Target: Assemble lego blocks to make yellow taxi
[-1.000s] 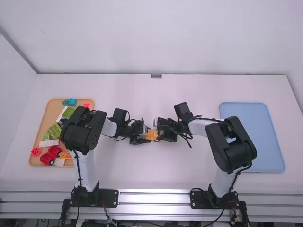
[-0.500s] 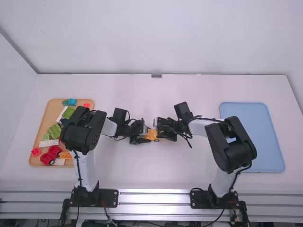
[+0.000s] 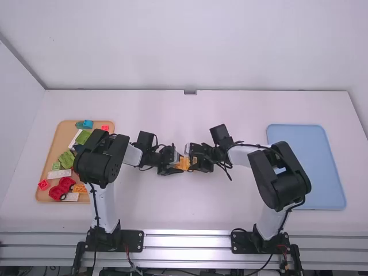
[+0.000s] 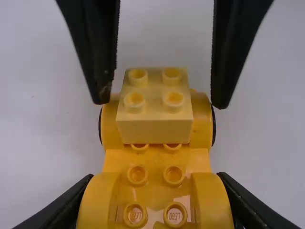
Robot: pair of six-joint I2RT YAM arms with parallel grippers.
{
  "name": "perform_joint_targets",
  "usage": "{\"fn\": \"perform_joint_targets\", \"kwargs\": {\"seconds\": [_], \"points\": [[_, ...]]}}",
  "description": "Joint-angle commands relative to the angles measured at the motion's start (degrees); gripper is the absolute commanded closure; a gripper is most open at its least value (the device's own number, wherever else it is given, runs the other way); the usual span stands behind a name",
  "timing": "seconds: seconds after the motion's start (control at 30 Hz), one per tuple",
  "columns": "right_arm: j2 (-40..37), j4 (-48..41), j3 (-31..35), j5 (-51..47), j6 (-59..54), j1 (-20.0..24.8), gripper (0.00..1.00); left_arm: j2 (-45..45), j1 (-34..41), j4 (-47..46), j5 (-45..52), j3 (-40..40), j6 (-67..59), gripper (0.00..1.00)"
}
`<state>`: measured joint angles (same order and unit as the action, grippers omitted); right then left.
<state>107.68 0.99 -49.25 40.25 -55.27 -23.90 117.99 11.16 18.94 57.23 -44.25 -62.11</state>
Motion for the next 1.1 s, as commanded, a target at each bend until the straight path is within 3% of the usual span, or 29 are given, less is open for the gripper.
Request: {"fn": "perform_joint_targets", "kwargs": {"seconds": [0.0,0.33,0.47,0.63,1.07], "points": [[0.0,1.0,0.2,0.5,3.1,-0.2,0.42,1.0,0.2,-0.2,-1.2,-0.3,-0.3,0.52],[-2.3,1.1,-2.4,6.3,5.3,0.9,0.45,1.0,0.1,-0.3,-1.2,-0.3,-0.3,0.52],[-2.5,-0.4,-2.4,6.2,4.3,1.6,0.99,1.0,0.1,-0.3,-1.2,-0.3,-0.3,0.53],[-2.4,-4.8,-2.4,6.2,0.8,2.1,1.00,1.0,0.2,-0.3,-1.2,-0.3,-0.3,0.53],[0.4,-4.0,-2.4,-0.2,2.0,0.4,1.00,1.0,0.1,-0.3,-1.2,-0.3,-0.3,0.55]]}}
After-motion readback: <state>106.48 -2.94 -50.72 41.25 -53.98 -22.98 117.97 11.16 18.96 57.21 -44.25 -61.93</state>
